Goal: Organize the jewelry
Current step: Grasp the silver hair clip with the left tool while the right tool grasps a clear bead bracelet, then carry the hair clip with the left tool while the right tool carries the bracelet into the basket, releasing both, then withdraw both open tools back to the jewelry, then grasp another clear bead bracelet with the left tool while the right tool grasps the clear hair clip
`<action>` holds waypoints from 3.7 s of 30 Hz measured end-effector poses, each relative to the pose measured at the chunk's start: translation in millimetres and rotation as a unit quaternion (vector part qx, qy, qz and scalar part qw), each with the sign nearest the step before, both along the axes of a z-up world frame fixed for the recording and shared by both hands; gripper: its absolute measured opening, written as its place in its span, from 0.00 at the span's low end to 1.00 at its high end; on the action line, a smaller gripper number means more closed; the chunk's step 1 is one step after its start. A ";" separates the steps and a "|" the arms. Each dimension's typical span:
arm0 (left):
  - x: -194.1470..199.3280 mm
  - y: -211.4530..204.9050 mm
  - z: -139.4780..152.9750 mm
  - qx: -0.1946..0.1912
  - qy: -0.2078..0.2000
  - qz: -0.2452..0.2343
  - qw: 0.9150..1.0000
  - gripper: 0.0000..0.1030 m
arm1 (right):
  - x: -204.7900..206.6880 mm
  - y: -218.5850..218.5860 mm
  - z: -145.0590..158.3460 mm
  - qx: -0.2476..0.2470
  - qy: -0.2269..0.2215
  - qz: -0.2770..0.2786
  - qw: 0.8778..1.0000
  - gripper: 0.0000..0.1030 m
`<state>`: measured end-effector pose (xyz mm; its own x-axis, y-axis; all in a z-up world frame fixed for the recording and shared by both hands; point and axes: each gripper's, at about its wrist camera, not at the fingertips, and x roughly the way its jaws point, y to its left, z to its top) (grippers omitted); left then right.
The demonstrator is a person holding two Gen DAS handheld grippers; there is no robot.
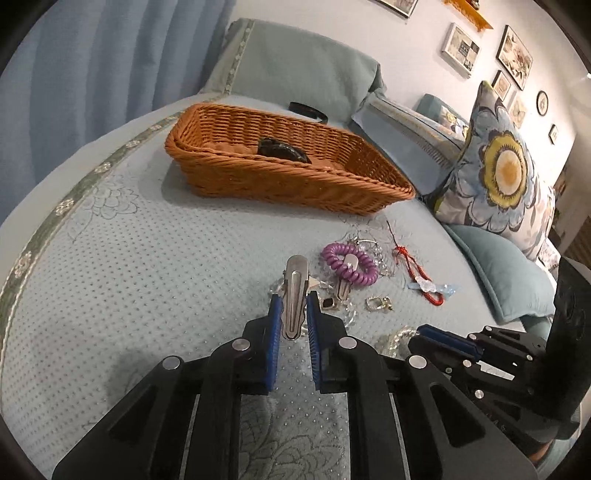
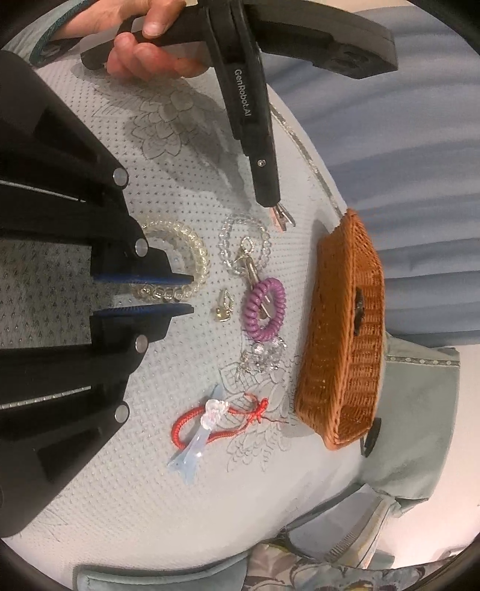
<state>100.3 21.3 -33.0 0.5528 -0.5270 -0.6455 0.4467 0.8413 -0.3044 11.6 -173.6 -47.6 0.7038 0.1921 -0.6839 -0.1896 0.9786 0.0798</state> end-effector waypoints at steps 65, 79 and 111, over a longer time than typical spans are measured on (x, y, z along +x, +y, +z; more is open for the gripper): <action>16.6 -15.7 73.6 -0.011 -0.099 0.058 0.993 0.47 | 105.5 -92.7 106.0 0.082 -0.062 -0.037 0.994 0.49; -16.0 6.8 21.7 -0.022 -0.034 0.080 0.996 0.45 | 29.4 -113.9 44.1 0.069 -0.037 -0.049 0.996 0.49; 6.4 -1.0 -16.1 0.095 0.012 0.098 0.991 0.09 | 10.5 -89.2 4.0 0.062 0.034 -0.011 0.997 0.36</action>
<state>106.7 20.3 -49.1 0.6158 -0.2793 -0.7368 0.2641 0.9542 -0.1409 22.1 -262.8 -43.6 0.6624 0.2630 -0.7015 -0.1577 0.9643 0.2127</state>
